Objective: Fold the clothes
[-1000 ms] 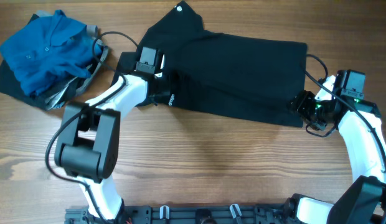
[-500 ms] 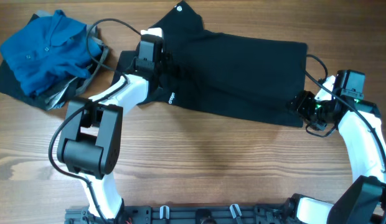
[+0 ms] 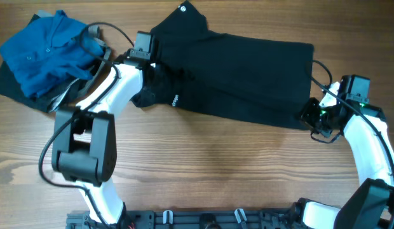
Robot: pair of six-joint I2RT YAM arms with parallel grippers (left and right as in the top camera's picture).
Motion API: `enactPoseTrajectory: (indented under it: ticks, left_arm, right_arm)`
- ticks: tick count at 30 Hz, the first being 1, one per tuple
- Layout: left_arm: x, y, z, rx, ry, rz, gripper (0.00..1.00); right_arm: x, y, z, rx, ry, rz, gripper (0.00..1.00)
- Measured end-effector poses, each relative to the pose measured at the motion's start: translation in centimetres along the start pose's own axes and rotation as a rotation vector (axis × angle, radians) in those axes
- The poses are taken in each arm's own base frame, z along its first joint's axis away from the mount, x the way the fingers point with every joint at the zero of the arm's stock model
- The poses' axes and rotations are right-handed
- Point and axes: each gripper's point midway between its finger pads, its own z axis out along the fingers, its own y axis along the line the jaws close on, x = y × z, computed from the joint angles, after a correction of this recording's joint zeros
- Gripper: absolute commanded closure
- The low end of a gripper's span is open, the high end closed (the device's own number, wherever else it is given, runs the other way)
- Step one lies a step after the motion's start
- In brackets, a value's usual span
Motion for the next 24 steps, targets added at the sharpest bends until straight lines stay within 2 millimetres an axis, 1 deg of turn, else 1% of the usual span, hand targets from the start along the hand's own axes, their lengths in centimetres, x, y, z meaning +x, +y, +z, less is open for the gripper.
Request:
enactPoseTrajectory:
  ticks: [2, 3, 4, 11, 13, 14, 16, 18, 19, 20, 23, 24]
  left_arm:
    - [1.3, 0.8, 1.8, -0.015, 0.043, -0.019, 0.71]
    - [1.5, 1.0, 2.5, -0.015, 0.054, -0.031, 0.71]
    - [1.4, 1.1, 2.5, -0.012, 0.052, -0.037, 0.71]
    - [1.3, 1.1, 2.6, -0.011, 0.050, -0.041, 0.70]
    - [1.3, 1.1, 2.6, -0.010, 0.050, -0.041, 0.70]
    - [1.3, 1.1, 2.6, -0.009, 0.051, -0.041, 0.70]
    - [1.3, 1.0, 2.6, -0.009, 0.051, -0.041, 0.70]
    - [1.3, 1.0, 2.6, -0.008, 0.051, -0.041, 0.69]
    - [1.3, 1.0, 2.6, -0.008, 0.051, -0.041, 0.69]
    - [1.3, 1.0, 2.6, -0.008, 0.051, -0.041, 0.69]
    - [1.3, 1.0, 2.6, -0.008, 0.051, -0.041, 0.69]
    - [1.3, 1.0, 2.6, -0.008, 0.051, -0.041, 0.69]
  right_arm:
    - [0.1, -0.4, 0.8, 0.005, 0.012, 0.008, 0.51]
    - [0.0, -0.6, 1.5, 0.006, 0.016, 0.014, 0.48]
    - [-0.1, -0.7, 2.1, 0.007, 0.019, 0.020, 0.46]
    - [-1.5, -1.3, 4.8, 0.002, 0.010, 0.029, 0.49]
    - [-1.7, -1.5, 5.5, 0.003, 0.011, 0.036, 0.53]
    - [-1.9, -1.6, 5.8, 0.003, 0.010, 0.041, 0.66]
    - [-2.8, -1.4, 6.0, -0.008, -0.023, 0.042, 0.70]
    - [-3.3, -1.3, 6.2, -0.015, -0.041, 0.047, 0.76]
    - [-3.3, -1.3, 6.2, -0.015, -0.040, 0.052, 0.85]
    - [-3.4, -1.3, 6.1, -0.015, -0.043, 0.056, 0.89]
    - [-4.0, -1.0, 5.9, -0.022, -0.058, 0.059, 0.90]
    - [-4.6, -0.7, 5.7, -0.028, -0.076, 0.052, 0.95]
